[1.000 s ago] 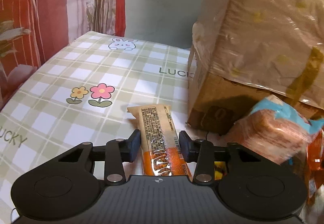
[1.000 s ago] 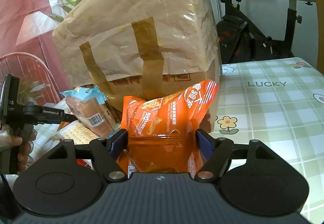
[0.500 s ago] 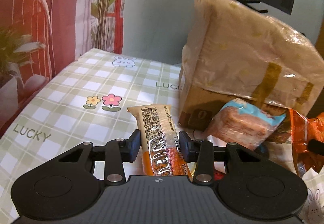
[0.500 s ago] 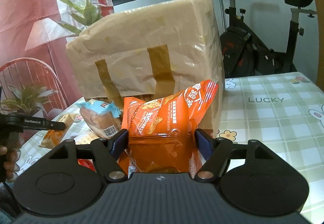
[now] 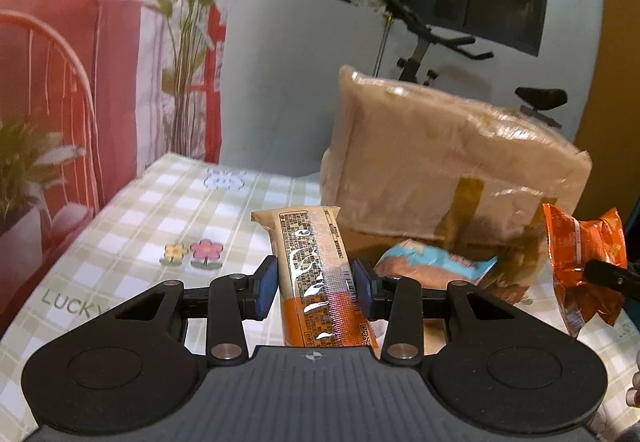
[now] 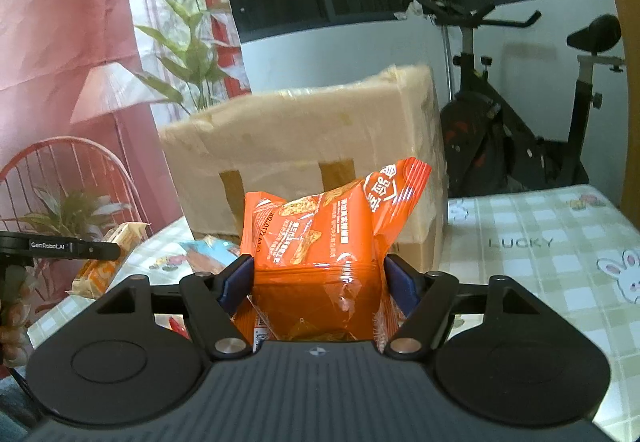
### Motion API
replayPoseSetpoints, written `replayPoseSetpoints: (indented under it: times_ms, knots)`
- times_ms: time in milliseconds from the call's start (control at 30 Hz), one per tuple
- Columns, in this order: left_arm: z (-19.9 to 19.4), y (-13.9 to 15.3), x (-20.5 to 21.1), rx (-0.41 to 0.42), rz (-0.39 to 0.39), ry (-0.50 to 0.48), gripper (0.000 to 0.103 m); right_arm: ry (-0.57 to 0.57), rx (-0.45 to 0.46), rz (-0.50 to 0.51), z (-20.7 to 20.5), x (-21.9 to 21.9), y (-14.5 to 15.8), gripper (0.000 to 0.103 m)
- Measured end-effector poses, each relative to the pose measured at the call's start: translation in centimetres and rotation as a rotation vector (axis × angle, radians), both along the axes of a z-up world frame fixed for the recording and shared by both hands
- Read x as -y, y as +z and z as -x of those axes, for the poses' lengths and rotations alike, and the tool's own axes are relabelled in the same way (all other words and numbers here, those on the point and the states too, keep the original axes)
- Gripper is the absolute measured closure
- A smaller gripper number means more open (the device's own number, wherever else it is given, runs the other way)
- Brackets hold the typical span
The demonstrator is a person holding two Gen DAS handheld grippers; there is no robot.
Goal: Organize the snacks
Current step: 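Drop the snack bar into the box while the right tool drops the chip bag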
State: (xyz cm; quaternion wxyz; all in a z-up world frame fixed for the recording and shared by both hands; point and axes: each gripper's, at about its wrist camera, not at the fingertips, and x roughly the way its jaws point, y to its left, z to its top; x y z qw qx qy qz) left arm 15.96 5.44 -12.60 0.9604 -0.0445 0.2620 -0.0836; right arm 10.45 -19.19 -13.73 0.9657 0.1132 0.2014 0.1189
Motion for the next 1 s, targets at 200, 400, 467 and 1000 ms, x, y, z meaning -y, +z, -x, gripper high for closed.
replayPoseSetpoints:
  times_ms: [200,400,467,1000]
  knots:
    - [0.3,2.1,0.2,0.056,0.016,-0.018,0.060,0.006,0.056,0.005,0.5,-0.1,2.0,0.031]
    - [-0.5,5.9,1.0,0.144,0.038,-0.063,0.060,0.010,0.123,-0.007,0.3,0.2,4.7,0.031]
    - [-1.2,7.2,1.5,0.174,0.045,-0.081,0.060,0.012,0.150,-0.019,-0.2,0.4,6.1,0.031]
    - [-9.8,11.8,7.2,0.250,0.081,-0.184,0.060,0.018,0.284,0.022,-9.0,1.1,13.9,0.031]
